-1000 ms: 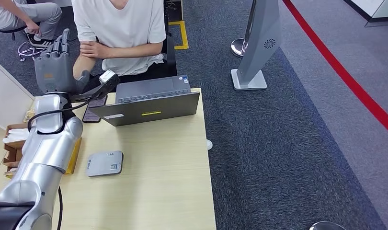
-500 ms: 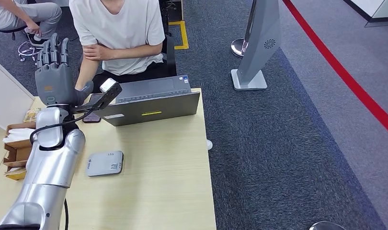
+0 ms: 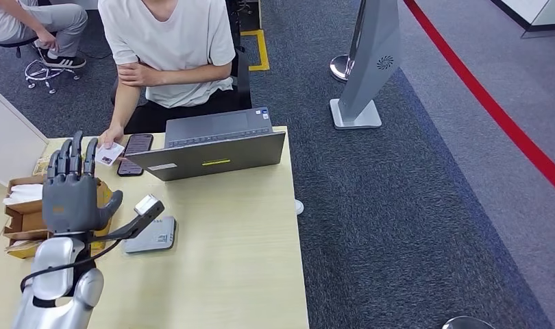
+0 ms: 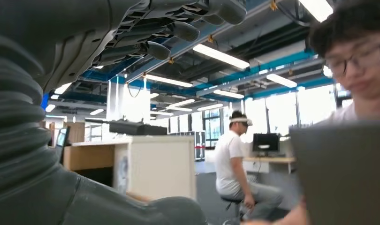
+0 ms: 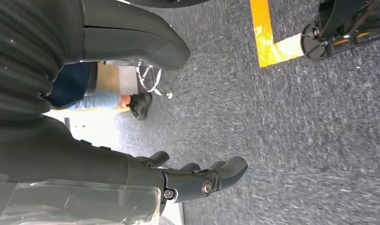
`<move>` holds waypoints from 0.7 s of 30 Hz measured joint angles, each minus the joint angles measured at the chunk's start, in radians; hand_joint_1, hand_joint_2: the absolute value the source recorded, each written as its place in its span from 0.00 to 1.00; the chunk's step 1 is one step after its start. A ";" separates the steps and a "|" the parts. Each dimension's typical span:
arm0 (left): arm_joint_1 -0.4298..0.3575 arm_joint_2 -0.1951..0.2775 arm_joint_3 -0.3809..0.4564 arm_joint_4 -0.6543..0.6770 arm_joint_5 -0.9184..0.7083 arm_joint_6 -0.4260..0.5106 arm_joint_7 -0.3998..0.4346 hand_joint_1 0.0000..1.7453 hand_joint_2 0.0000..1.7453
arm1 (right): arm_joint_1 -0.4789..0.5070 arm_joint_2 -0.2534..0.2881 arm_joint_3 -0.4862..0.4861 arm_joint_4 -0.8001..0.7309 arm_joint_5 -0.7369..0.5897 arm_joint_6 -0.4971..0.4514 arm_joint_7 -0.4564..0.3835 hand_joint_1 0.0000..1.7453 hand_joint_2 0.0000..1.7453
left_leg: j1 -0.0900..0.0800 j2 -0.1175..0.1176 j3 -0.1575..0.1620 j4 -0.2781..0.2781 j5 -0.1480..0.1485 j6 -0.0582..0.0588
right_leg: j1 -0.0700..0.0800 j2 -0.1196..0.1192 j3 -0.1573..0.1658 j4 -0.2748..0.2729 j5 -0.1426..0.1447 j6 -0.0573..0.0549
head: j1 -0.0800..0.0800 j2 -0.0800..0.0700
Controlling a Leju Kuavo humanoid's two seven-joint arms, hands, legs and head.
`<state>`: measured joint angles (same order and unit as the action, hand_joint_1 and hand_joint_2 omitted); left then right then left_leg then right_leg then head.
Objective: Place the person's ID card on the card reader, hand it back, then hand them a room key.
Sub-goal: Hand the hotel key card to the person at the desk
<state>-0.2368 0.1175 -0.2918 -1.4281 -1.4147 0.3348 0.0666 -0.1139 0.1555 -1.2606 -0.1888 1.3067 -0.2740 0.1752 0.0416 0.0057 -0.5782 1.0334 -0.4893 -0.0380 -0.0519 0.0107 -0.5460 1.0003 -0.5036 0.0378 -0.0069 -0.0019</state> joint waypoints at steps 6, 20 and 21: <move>0.173 0.062 0.000 -0.086 -0.028 -0.068 0.007 0.00 1.00 | 0.002 -0.005 -0.022 0.000 -0.017 -0.002 0.005 0.00 1.00 | 0.000 0.002 0.002 0.000 -0.001 0.000 | 0.000 0.001 0.002 0.000 0.000 0.000 | 0.001 0.000; 0.368 0.120 0.000 -0.153 -0.017 -0.104 0.034 0.00 1.00 | 0.004 -0.009 -0.039 0.000 -0.029 -0.006 0.008 0.00 1.00 | 0.000 0.000 0.002 0.000 -0.001 0.000 | 0.000 -0.001 0.002 -0.001 0.000 0.000 | 0.002 0.000; 0.370 0.122 0.000 -0.153 -0.017 -0.104 0.034 0.00 1.00 | 0.004 -0.009 -0.039 0.000 -0.029 -0.006 0.008 0.00 1.00 | 0.000 0.000 0.002 0.000 -0.001 0.000 | 0.000 -0.001 0.002 -0.001 0.000 0.000 | 0.002 0.000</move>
<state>0.1332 0.2392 -0.2914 -1.5808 -1.4313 0.2312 0.1009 -0.1098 0.1469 -1.2995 -0.1888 1.2779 -0.2800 0.1831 0.0416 0.0054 -0.5761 1.0333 -0.4899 -0.0383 -0.0519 0.0101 -0.5436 0.9996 -0.5034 0.0378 -0.0047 -0.0019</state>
